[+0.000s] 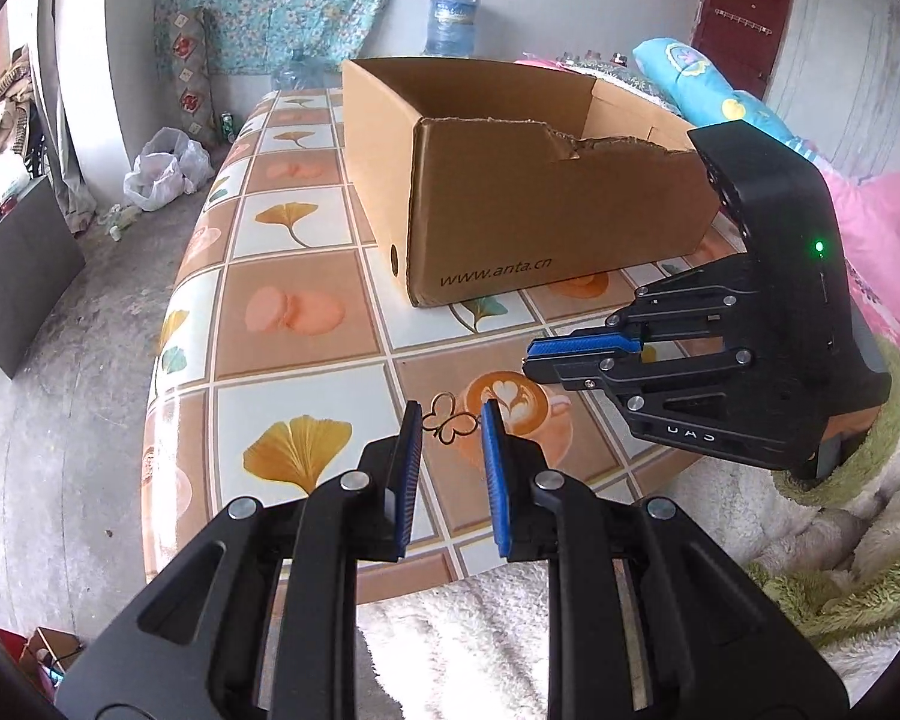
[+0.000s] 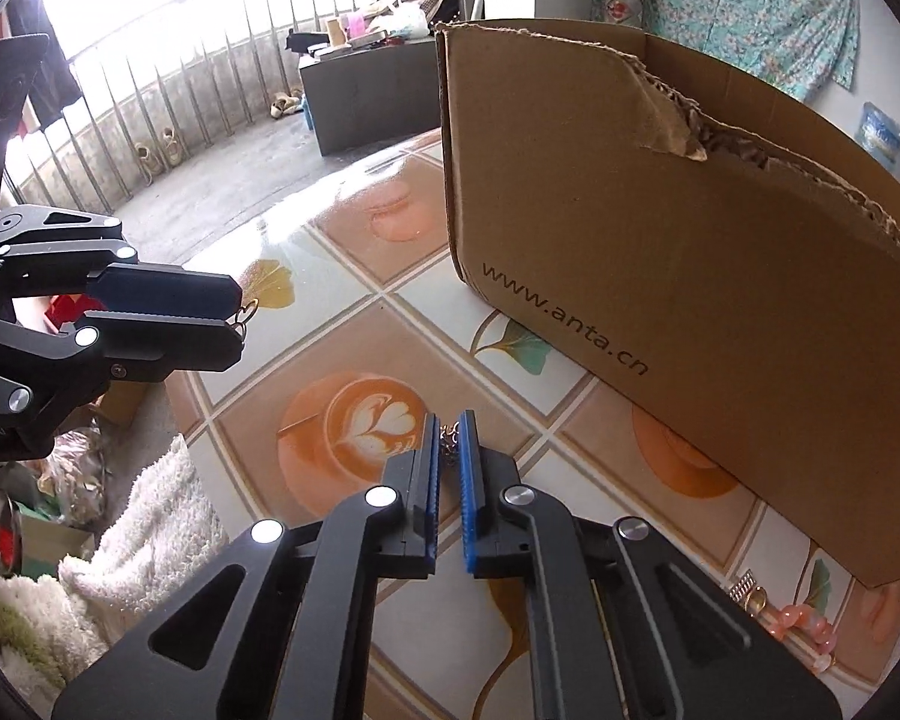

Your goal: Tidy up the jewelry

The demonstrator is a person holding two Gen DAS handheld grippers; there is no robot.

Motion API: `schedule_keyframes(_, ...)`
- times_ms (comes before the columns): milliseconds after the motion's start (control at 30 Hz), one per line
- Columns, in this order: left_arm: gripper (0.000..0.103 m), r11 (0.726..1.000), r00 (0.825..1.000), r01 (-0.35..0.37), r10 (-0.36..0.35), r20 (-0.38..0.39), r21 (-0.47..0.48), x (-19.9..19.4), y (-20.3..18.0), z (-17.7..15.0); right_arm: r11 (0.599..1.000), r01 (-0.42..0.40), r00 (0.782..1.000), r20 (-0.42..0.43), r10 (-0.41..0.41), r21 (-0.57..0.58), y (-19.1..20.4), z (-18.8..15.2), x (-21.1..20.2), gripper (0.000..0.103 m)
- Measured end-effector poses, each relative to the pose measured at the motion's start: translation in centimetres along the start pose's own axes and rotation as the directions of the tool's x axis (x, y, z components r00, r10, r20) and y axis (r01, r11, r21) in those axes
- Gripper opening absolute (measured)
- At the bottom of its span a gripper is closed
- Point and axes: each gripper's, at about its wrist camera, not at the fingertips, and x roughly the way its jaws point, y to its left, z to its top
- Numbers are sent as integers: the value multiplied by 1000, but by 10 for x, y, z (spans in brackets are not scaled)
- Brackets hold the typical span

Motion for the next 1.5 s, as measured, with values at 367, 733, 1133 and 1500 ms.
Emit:
schedule_keyframes(367, 19, 1000, 998, -17, 17, 62, 8, -21, -8, 5, 971, -146, 988, 74, 134, 189, -39, 10, -44, 4)
schedule_keyframes(733, 19, 987, 974, 14, -50, 219, 162, -59, -52, 75, 971, -142, 945, 317, 76, 191, -91, 36, -155, 4)
schedule_keyframes(1133, 19, 978, 984, 176, -173, -39, 110, 70, -81, 198, 932, -27, 992, 125, -20, 361, -209, 62, -109, 4)
schedule_keyframes(1500, 38, 985, 956, 169, -169, -239, -20, 164, -73, 231, 926, 63, 998, 4, -70, 373, -249, 65, -59, 10)
